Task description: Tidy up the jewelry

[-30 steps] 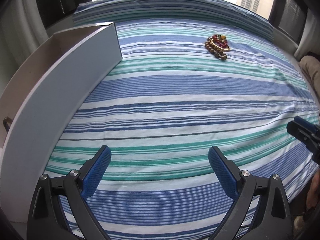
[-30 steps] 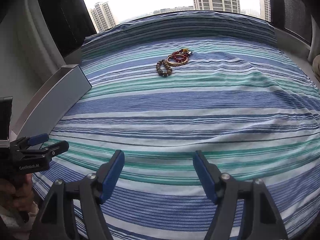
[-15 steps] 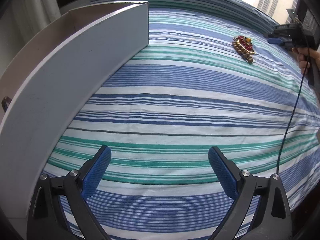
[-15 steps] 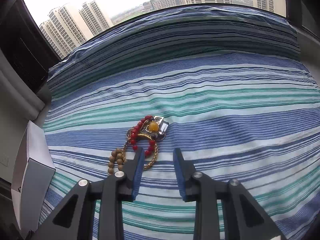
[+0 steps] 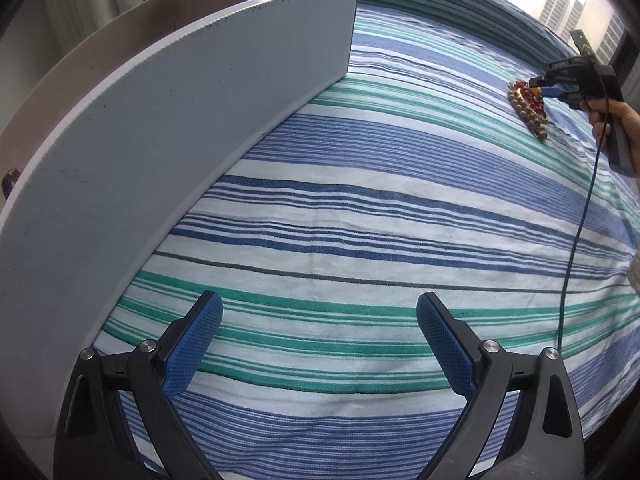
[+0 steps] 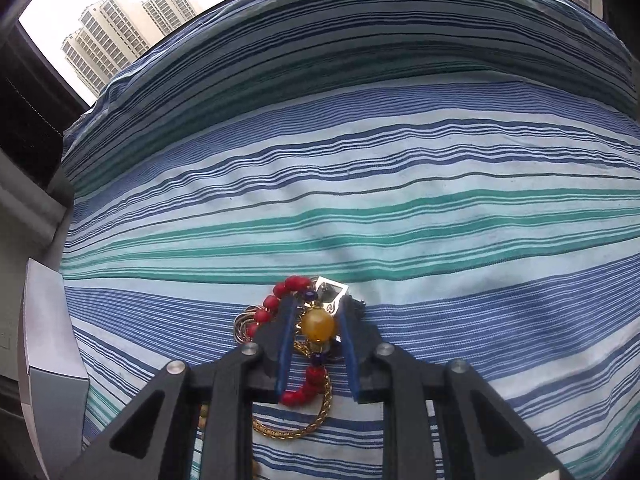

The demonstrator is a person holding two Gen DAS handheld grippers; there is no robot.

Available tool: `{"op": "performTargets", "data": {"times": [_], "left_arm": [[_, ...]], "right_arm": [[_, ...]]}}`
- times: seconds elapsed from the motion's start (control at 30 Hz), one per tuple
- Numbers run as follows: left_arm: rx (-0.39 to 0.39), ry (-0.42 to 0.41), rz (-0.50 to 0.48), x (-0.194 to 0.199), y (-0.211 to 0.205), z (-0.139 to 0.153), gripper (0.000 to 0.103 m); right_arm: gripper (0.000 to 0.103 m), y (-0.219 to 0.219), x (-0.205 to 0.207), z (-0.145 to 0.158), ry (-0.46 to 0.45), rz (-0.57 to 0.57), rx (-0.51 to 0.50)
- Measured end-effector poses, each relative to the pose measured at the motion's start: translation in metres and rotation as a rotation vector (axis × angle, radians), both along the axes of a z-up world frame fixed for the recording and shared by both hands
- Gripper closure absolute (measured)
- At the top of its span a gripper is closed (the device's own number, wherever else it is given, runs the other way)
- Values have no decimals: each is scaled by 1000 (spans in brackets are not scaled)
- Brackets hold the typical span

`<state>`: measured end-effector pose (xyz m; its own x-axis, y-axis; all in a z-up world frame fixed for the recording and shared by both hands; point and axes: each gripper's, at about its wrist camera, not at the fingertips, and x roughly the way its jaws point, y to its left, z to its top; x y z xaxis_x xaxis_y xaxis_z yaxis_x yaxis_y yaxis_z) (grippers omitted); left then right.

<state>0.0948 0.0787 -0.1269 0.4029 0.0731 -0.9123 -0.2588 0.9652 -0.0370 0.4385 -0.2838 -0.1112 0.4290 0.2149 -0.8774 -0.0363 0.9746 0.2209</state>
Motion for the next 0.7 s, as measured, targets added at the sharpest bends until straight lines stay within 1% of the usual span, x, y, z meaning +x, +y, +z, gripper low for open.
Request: {"op": "performTargets", "data": {"times": [0.1,0.13,0.17,0.23,0.3,0.43,0.53,0.6,0.7], "left_arm": [[10,2,-7,0,-2,1,5],[11,-1,-7,0,-3,2,5],[11,-2,-6,0,-3,2,5],[10,1,-3,0,-3,1,5],[8,2,-5,0,-4,0,5],[6,-8,-18,-4,-9,2,5],[2,-4,-24,-5,-10,1,5],[2,-5,-30,-5,-12,1,5],[4,-1,-35,-2,-15,0,5]], "right_arm": [[81,1,2,1,10,11,9],[86,1,1,2,16,19,13],[85,1,0,2,19,29,11],[86,4,-7,7,-2,40,-26],[86,2,-19,17,-36,43,-10],[86,-5,-50,39,-76,42,68],[86,-13,-81,48,-77,42,115],[86,-20,-103,48,-67,39,144],[86,-33,-137,37,-48,28,155]]}}
